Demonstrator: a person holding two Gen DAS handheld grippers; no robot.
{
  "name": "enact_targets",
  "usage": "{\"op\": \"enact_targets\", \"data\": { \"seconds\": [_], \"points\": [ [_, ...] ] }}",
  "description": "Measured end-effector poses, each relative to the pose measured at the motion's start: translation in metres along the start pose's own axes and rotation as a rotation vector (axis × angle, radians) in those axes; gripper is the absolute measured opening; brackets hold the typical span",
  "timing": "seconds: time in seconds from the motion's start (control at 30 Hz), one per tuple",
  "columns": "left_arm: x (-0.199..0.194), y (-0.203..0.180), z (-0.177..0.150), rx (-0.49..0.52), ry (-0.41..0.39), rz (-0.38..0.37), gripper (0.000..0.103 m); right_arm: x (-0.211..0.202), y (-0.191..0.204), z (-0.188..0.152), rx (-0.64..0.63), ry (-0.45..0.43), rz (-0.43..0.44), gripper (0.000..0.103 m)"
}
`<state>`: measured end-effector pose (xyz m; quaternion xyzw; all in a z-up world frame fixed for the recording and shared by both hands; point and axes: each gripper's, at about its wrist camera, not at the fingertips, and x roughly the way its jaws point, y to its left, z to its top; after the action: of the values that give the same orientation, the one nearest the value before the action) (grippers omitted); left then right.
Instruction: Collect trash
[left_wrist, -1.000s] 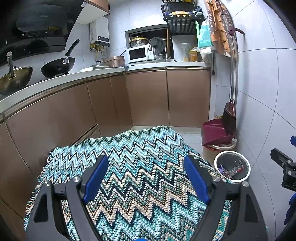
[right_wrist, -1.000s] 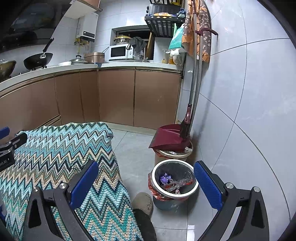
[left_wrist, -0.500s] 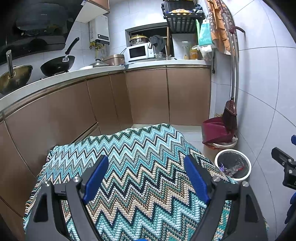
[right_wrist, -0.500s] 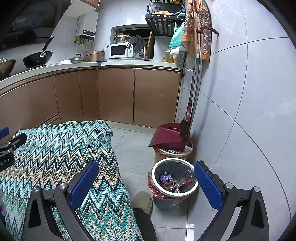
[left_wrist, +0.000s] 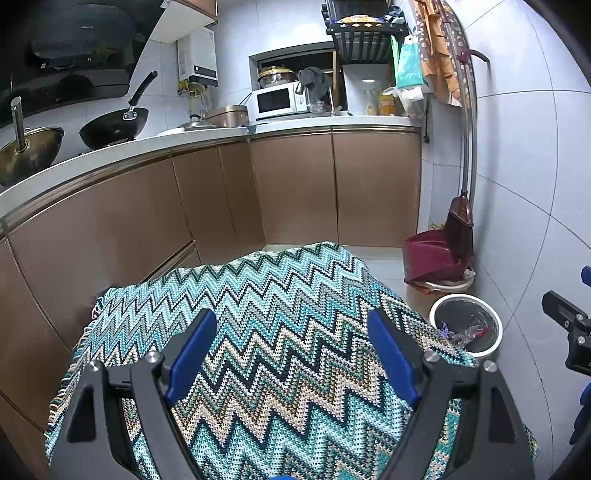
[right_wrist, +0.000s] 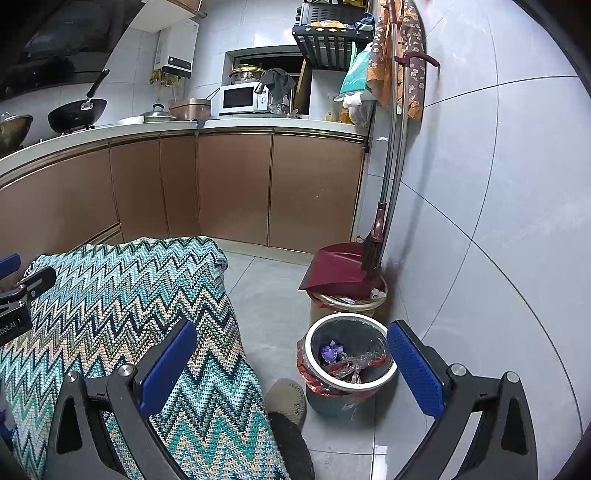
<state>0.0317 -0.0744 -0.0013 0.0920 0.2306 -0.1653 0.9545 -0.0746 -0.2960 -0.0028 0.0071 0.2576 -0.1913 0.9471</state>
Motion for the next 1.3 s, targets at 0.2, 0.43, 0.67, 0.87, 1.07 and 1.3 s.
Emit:
{"op": "enact_targets", "data": {
  "seconds": [0.2, 0.43, 0.67, 0.87, 1.07, 1.3],
  "points": [
    [0.002, 0.002, -0.002, 0.003, 0.006, -0.003, 0.083, 0.001, 0.000, 0.000, -0.002, 0.000, 0.001, 0.103],
    [0.003, 0.001, -0.003, 0.007, 0.006, -0.006, 0.083, 0.002, 0.000, 0.001, -0.003, 0.003, 0.003, 0.103],
    [0.004, 0.001, -0.003, 0.008, 0.010, -0.010, 0.083, 0.004, -0.001, 0.001, -0.006, 0.007, 0.006, 0.103],
    [0.004, 0.002, -0.004, 0.008, 0.006, -0.010, 0.083, 0.003, -0.002, 0.001, -0.008, -0.002, 0.007, 0.103],
    [0.002, 0.007, -0.002, 0.000, -0.004, -0.007, 0.083, 0.001, -0.003, 0.003, -0.011, -0.010, 0.012, 0.103],
    [-0.003, 0.014, 0.002, -0.001, -0.020, 0.015, 0.083, -0.001, -0.001, 0.006, -0.017, -0.017, 0.025, 0.103]
  ]
}}
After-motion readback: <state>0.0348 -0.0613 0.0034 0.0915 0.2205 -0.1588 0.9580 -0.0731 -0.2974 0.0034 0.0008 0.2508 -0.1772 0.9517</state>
